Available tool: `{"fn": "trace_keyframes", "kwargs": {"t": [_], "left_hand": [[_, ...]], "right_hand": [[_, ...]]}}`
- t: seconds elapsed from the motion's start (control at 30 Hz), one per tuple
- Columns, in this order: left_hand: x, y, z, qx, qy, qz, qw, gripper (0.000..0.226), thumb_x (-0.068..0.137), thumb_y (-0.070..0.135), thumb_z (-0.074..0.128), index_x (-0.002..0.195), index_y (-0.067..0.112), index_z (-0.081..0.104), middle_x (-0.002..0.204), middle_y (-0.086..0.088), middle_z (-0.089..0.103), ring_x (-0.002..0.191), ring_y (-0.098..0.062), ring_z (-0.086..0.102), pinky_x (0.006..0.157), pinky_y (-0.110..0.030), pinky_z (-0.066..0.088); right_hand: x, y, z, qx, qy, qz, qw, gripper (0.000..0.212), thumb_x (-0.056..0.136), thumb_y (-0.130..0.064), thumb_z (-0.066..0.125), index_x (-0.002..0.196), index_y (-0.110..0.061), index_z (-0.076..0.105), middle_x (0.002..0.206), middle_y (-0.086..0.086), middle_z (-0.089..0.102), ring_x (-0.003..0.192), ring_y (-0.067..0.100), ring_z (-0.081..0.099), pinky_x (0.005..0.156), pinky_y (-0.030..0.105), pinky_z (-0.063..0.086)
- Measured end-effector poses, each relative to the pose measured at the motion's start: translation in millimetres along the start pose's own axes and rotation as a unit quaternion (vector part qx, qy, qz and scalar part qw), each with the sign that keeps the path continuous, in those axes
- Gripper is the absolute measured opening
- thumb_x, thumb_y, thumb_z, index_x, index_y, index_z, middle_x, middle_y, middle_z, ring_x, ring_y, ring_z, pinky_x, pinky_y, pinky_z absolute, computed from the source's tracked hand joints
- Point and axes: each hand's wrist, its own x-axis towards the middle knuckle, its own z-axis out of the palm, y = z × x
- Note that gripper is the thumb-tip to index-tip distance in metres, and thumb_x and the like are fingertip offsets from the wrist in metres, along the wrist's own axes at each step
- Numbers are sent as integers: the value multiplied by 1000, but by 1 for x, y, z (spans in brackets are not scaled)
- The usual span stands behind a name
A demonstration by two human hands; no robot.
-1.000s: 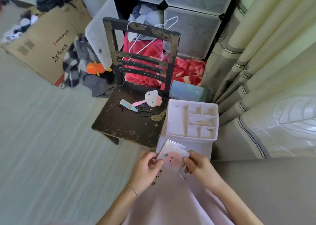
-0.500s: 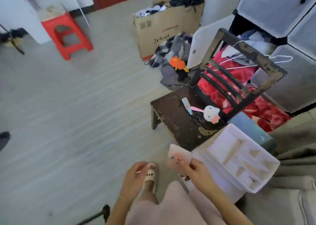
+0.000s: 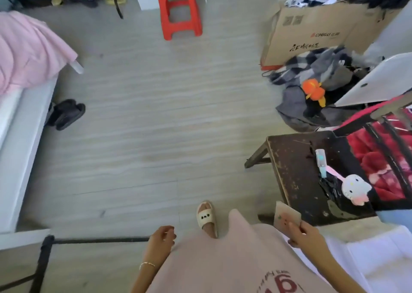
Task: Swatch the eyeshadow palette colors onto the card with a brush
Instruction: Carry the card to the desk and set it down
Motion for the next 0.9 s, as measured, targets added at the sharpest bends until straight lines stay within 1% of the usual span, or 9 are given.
{"fn": "trace_keyframes", "kwargs": {"t": [0.2, 0.27, 0.3, 0.4, 0.5, 0.6, 0.67, 0.77, 0.9], "left_hand": [[57, 57, -60, -45, 20, 0, 999, 14, 94, 10, 46, 98, 8, 60, 82, -6, 65, 69, -17, 60, 61, -27, 43], [75, 80, -76, -27, 14, 4, 1000, 14, 95, 12, 46, 100, 10, 59, 89, -7, 65, 76, -19, 62, 66, -27, 45], [83, 90, -83, -20, 13, 11, 1000, 14, 96, 13, 45, 100, 11, 58, 91, -8, 66, 78, -19, 62, 69, -28, 45], [112, 118, -96, -22, 12, 12, 1000, 14, 96, 16, 45, 102, 13, 58, 92, -5, 66, 79, -15, 63, 73, -28, 46], [139, 144, -100, -40, 8, -13, 999, 15, 96, 17, 46, 103, 13, 58, 92, -4, 66, 78, -14, 63, 70, -26, 44], [167, 172, -100, -63, 15, -39, 997, 16, 95, 15, 46, 103, 10, 59, 89, -6, 66, 75, -16, 62, 69, -27, 44], [188, 193, -102, -80, 22, -57, 995, 17, 95, 13, 46, 103, 6, 59, 88, -8, 66, 73, -19, 61, 69, -29, 44], [216, 234, -109, -93, 26, -63, 993, 18, 95, 11, 46, 103, 5, 61, 87, -10, 65, 70, -19, 59, 68, -28, 42], [256, 296, -131, -115, 33, -28, 992, 14, 94, 17, 48, 97, 15, 62, 85, -2, 67, 70, -14, 63, 70, -27, 44]], "right_hand": [[34, -118, 34, 15, -14, -48, 999, 15, 93, -18, 48, 90, -8, 58, 80, 10, 61, 66, 22, 62, 68, 42, 53], [48, -145, 39, -5, -9, -49, 999, 20, 93, -17, 47, 96, -1, 59, 74, 7, 60, 62, 18, 58, 57, 34, 49], [56, -157, 41, -13, -6, -44, 999, 24, 93, -17, 47, 102, 2, 59, 75, 7, 60, 61, 14, 56, 54, 31, 47], [83, -190, 45, 0, 2, -25, 1000, 31, 93, -14, 47, 114, 6, 55, 91, 14, 57, 63, 12, 53, 65, 37, 51], [114, -224, 44, 0, 1, -14, 1000, 25, 93, -13, 48, 106, 6, 57, 94, 18, 59, 59, 13, 54, 58, 31, 46], [148, -268, 43, 32, -26, -4, 999, 14, 93, -12, 49, 92, 0, 55, 87, 16, 60, 64, 28, 62, 74, 47, 53], [176, -302, 40, 27, -42, -11, 999, 20, 93, -14, 49, 83, 1, 55, 79, 12, 59, 66, 30, 63, 78, 51, 52], [211, -354, 36, -2, -54, -43, 998, 21, 93, -17, 48, 85, 0, 58, 83, 14, 62, 63, 26, 64, 70, 44, 50], [249, -427, 38, 5, -72, -63, 995, 16, 93, -19, 48, 96, -7, 58, 96, 13, 61, 67, 29, 67, 74, 45, 53]]}}
